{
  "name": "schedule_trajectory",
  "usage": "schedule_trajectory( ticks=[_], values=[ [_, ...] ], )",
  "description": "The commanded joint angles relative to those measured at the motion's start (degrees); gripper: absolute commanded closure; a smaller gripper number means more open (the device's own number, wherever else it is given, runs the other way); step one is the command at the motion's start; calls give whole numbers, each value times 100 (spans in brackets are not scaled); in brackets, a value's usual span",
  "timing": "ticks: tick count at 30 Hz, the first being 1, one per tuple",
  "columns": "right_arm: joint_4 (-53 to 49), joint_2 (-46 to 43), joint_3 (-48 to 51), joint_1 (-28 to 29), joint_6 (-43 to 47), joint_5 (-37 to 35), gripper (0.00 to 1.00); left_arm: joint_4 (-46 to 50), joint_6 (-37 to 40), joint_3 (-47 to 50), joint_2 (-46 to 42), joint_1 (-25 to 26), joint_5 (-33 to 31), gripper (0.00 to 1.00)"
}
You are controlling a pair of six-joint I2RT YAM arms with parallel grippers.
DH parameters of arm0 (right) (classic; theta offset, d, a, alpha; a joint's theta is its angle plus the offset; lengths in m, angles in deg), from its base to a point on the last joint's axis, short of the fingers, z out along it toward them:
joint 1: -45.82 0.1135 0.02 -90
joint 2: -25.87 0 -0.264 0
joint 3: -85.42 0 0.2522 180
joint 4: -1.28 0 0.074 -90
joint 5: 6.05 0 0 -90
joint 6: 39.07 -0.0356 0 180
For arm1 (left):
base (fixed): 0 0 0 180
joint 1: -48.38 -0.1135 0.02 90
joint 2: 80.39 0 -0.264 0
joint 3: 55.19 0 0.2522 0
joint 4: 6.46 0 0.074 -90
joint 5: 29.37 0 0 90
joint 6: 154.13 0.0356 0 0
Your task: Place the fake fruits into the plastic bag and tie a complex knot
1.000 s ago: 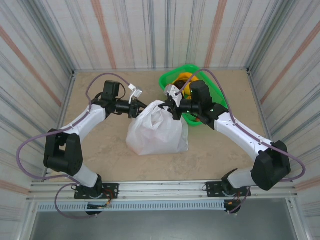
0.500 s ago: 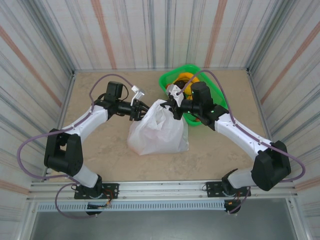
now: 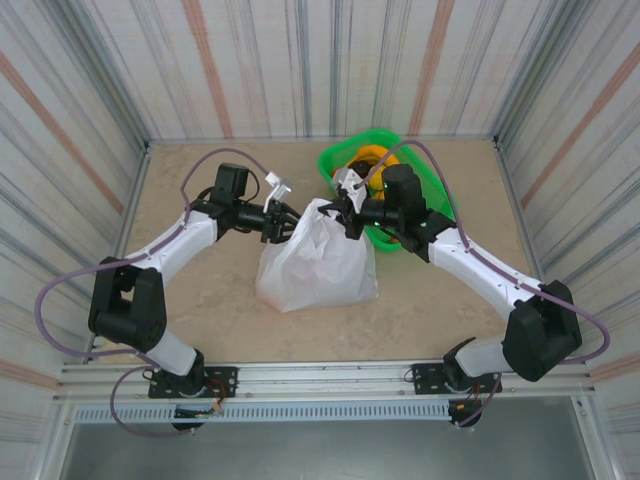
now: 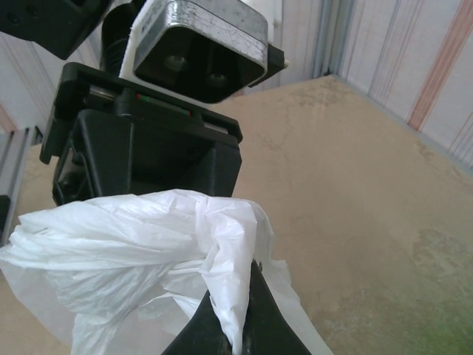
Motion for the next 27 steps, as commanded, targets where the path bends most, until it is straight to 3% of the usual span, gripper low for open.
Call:
schedule_trajectory(
  ticks=[1, 16, 21, 27],
  values=[
    [357, 32, 21, 43, -283, 291, 100, -10, 12, -104, 123, 42, -17, 59],
    [43, 170, 7, 166, -136, 236, 100, -177, -144, -143, -4, 52, 70, 64],
    [45, 152, -10, 164, -146, 310, 100, -185, -156, -143, -9, 51, 44, 72],
    [-186, 115, -20, 157, -16, 346, 100, -203, -171, -153, -9, 47, 11, 90]
  ],
)
